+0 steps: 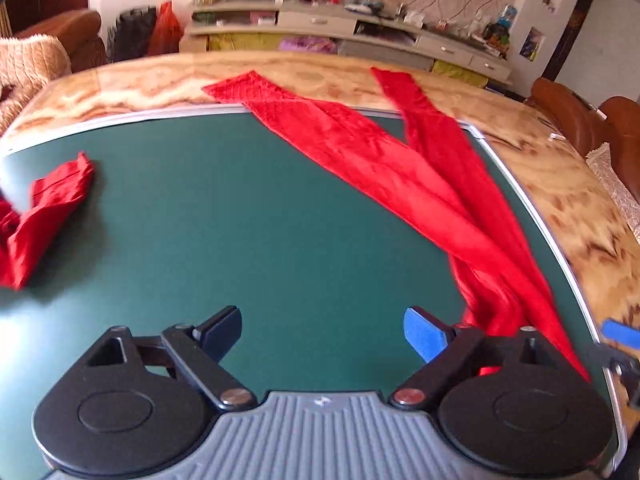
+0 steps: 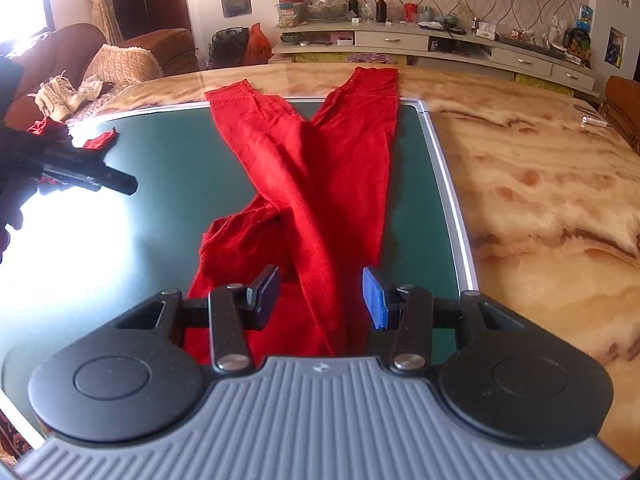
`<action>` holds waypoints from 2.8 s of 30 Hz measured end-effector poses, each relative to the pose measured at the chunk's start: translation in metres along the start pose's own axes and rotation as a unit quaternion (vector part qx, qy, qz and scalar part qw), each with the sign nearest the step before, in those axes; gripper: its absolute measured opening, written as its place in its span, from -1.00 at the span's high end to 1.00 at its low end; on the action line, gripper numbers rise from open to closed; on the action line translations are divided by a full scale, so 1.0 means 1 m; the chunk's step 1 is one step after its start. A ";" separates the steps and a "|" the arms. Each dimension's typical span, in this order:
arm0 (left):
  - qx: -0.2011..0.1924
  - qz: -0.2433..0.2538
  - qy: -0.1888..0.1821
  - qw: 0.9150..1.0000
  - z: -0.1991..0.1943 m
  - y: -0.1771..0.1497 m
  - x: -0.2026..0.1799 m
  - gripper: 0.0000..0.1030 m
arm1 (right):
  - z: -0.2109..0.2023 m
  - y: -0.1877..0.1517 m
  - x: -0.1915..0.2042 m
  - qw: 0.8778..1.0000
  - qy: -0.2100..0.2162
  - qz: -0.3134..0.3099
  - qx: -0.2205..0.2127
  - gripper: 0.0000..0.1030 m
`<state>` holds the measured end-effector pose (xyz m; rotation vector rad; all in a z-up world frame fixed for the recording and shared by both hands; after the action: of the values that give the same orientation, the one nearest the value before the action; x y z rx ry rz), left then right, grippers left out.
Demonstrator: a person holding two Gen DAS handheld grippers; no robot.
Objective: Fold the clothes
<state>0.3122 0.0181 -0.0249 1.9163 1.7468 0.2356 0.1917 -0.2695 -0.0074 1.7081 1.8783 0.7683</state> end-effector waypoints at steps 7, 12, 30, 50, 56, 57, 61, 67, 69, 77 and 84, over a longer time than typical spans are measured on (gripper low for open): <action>0.052 -0.040 -0.013 0.998 0.056 0.066 -0.006 -0.63 | 0.008 0.015 0.009 0.999 -0.009 -0.028 0.033 -0.03; 0.075 -0.093 -0.001 0.993 0.094 0.096 -0.005 -0.58 | 0.014 0.022 0.021 0.998 -0.001 -0.041 0.056 -0.02; 0.092 -0.194 0.109 0.971 0.145 0.152 -0.005 0.80 | 0.030 0.025 0.007 0.991 0.036 -0.031 0.121 -0.03; 0.020 -0.136 0.005 0.990 0.084 0.210 -0.070 0.99 | 0.045 0.020 -0.017 0.985 0.079 0.021 0.149 -0.03; 0.011 -0.110 -0.048 0.993 0.084 0.232 -0.129 0.99 | 0.047 0.020 -0.010 0.984 0.094 0.024 0.151 -0.03; 0.010 -0.102 -0.057 0.993 0.084 0.236 -0.141 0.99 | 0.048 0.019 -0.010 0.984 0.090 0.021 0.152 -0.03; 0.017 -0.069 -0.071 0.995 0.094 0.245 -0.181 0.99 | 0.049 0.013 -0.012 0.984 0.081 0.017 0.157 -0.03; 0.035 -0.034 -0.063 0.997 0.125 0.245 -0.221 0.99 | 0.052 0.004 -0.026 0.981 0.080 0.055 0.169 -0.03; 0.040 -0.030 -0.053 0.997 0.137 0.240 -0.226 0.98 | 0.053 0.001 -0.033 0.980 0.076 0.070 0.171 -0.03; 0.036 -0.056 -0.047 0.997 0.141 0.244 -0.201 0.83 | 0.058 -0.006 -0.060 0.975 0.076 0.113 0.178 -0.03; 0.025 -0.092 -0.048 0.994 0.134 0.255 -0.167 -0.22 | 0.070 0.026 -0.085 0.979 0.077 0.105 0.155 -0.03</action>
<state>0.5724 -0.1840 0.0235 1.7564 1.8651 0.0325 0.2667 -0.3463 -0.0421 2.1206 2.0300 0.7343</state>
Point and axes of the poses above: each gripper's, at about its wrist camera, not at the fingertips, and z roughly the way its jaws point, x to its left, y to its top, the point moved 6 cm from there along z, roughly the way its jaws point, and after that the axes turned 5 degrees about -z, right-handed, at the moved point
